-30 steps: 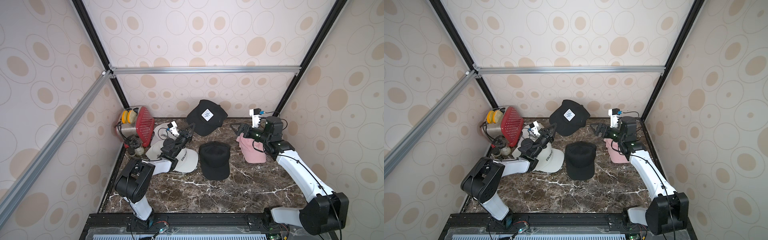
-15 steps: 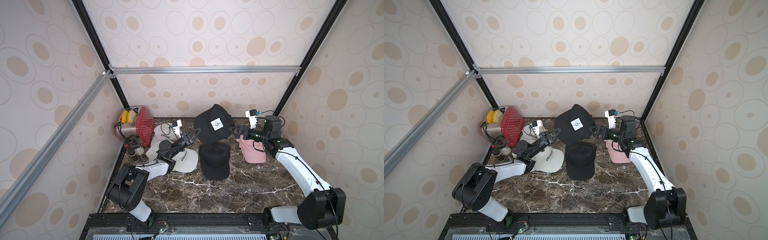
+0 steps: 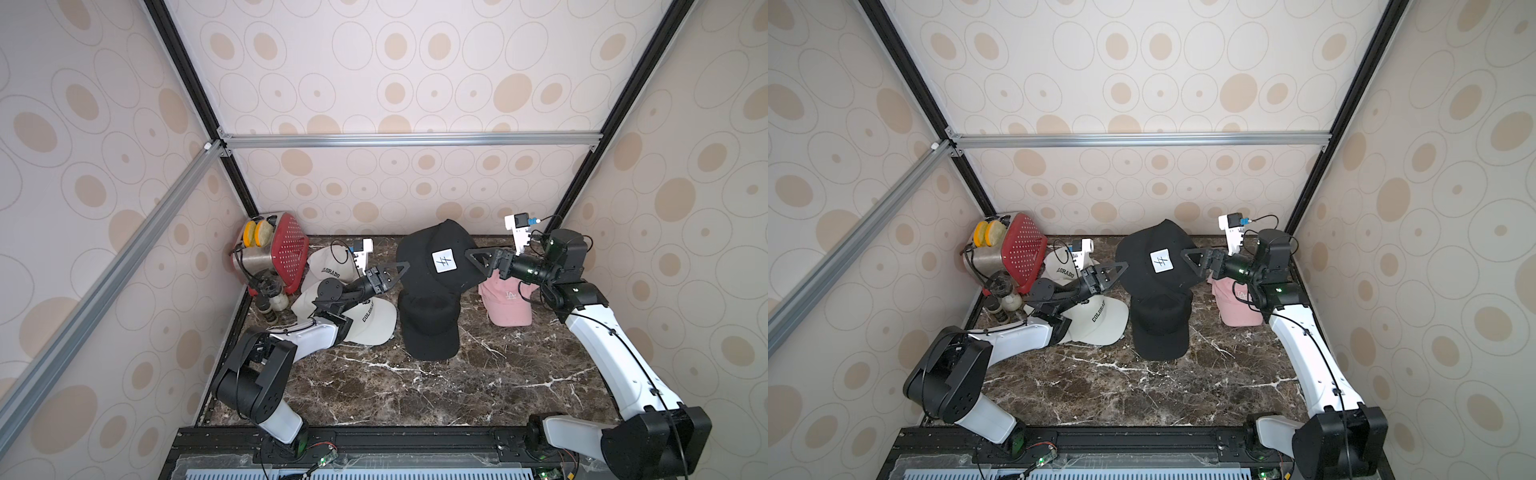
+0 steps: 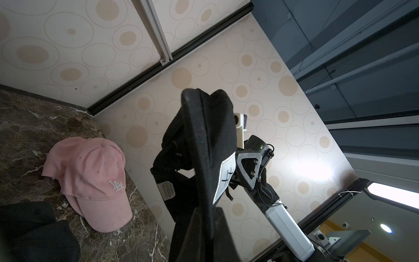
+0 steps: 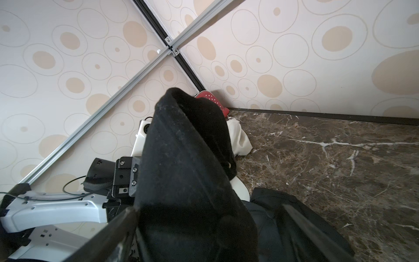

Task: Stack the baseball caps by color
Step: Place the baseball cap on the baseball cap.

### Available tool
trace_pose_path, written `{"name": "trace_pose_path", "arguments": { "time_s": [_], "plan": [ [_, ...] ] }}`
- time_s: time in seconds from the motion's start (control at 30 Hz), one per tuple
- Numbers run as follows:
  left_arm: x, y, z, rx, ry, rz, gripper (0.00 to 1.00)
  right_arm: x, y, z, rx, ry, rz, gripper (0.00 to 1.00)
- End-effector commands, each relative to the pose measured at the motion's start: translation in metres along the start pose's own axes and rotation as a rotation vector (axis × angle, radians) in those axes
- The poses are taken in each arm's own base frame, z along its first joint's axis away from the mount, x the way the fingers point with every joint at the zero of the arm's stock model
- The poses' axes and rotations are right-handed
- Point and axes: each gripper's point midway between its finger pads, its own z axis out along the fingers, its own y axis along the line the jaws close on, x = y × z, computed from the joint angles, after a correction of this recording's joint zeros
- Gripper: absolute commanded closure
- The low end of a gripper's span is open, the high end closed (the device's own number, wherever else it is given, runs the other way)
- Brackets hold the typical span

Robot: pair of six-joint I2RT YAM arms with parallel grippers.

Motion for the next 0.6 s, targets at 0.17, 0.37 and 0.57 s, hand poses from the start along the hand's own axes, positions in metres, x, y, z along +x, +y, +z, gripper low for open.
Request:
{"name": "trace_pose_path", "arguments": {
  "time_s": [0.17,0.37,0.57],
  "plan": [
    [-0.014,-0.021,0.009,0.071,-0.030,0.050,1.00,0.003,0.045,-0.008,-0.240,0.025,0.004,0.01],
    [-0.013,-0.017,0.010,0.065,-0.024,0.049,1.00,0.003,0.050,-0.011,-0.241,0.017,-0.018,0.06],
    [-0.007,-0.009,0.012,0.062,0.013,0.058,1.00,-0.004,0.049,-0.010,-0.237,-0.017,-0.009,0.20]
  ]
}}
